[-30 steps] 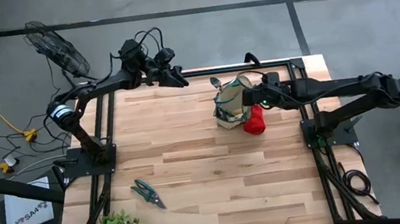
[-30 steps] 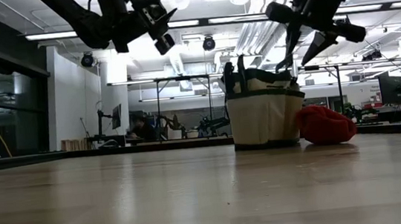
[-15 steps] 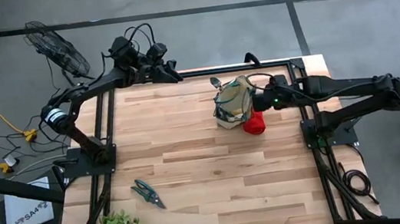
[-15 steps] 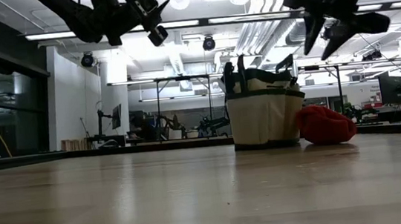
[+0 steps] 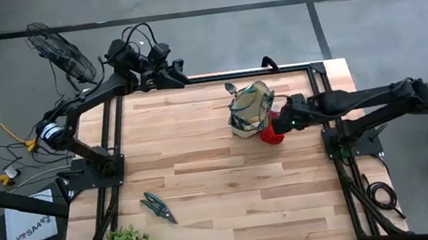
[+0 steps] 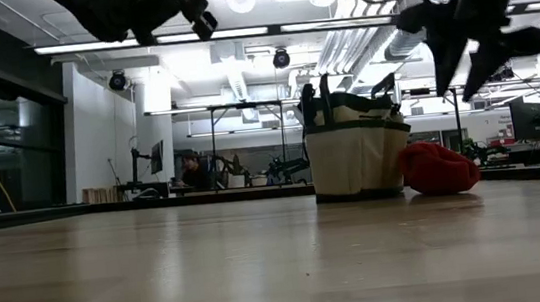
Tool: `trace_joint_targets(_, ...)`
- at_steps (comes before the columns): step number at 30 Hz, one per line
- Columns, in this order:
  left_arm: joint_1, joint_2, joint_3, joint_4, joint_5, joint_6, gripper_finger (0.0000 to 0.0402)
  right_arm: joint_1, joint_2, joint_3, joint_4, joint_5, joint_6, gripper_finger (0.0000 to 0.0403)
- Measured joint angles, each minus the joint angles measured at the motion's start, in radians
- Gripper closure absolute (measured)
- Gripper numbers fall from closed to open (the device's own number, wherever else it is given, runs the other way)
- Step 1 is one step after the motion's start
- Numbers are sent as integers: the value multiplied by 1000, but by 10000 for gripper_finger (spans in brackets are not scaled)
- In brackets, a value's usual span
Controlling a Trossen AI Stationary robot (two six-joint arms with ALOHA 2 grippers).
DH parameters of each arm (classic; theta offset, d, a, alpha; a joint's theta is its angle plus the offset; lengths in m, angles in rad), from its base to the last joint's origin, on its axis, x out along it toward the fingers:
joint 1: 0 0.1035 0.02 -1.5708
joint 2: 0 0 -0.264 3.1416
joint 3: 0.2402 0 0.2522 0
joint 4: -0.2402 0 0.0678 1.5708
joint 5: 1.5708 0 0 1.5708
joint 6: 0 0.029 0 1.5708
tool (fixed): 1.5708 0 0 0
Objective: Pick & Place Garden tools in Gardening bag
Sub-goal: Put the red gloves into the gardening bag
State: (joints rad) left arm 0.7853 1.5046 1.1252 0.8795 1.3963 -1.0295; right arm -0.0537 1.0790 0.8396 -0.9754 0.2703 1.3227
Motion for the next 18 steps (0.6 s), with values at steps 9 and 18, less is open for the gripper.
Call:
trace_joint_targets(9,0,-49,0,-127,-20,59,249,88,0,-145,146,19,114,233)
trace_joint_targets(18,0,-178,0,-649,-114,435,249,84,0,-270,307,17,121,233)
